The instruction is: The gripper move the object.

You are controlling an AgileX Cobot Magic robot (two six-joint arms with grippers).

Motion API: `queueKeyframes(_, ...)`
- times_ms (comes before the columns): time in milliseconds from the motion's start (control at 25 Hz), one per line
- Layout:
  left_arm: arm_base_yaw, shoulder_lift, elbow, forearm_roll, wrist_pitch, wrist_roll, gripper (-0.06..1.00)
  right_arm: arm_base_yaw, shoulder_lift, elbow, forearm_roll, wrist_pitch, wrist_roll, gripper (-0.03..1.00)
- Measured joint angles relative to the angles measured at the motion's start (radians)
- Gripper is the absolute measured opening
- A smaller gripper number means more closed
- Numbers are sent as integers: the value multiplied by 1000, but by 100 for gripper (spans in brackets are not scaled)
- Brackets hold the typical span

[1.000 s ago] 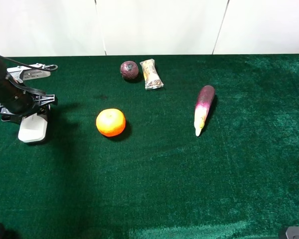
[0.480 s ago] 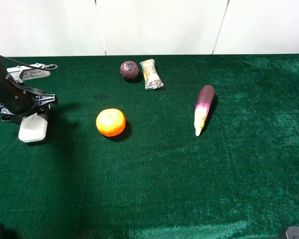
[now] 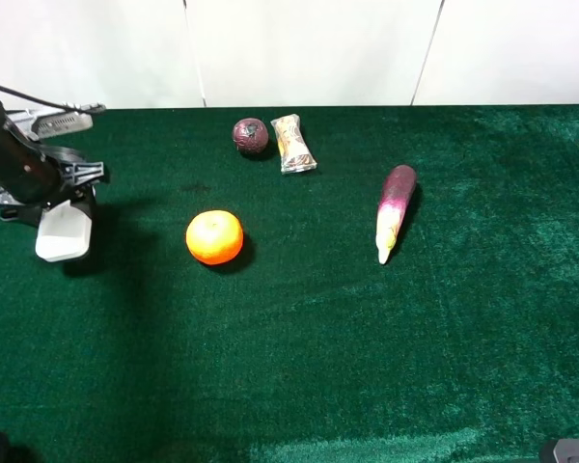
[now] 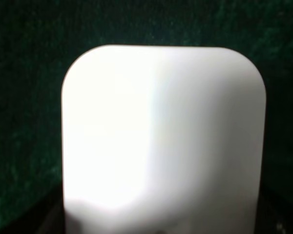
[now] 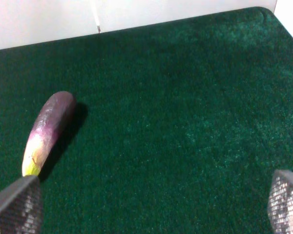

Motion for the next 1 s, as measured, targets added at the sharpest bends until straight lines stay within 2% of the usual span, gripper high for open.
queueKeyframes(1000,0,-309,-32,-15,313,-8,62,0,0,0,0,0,0,69)
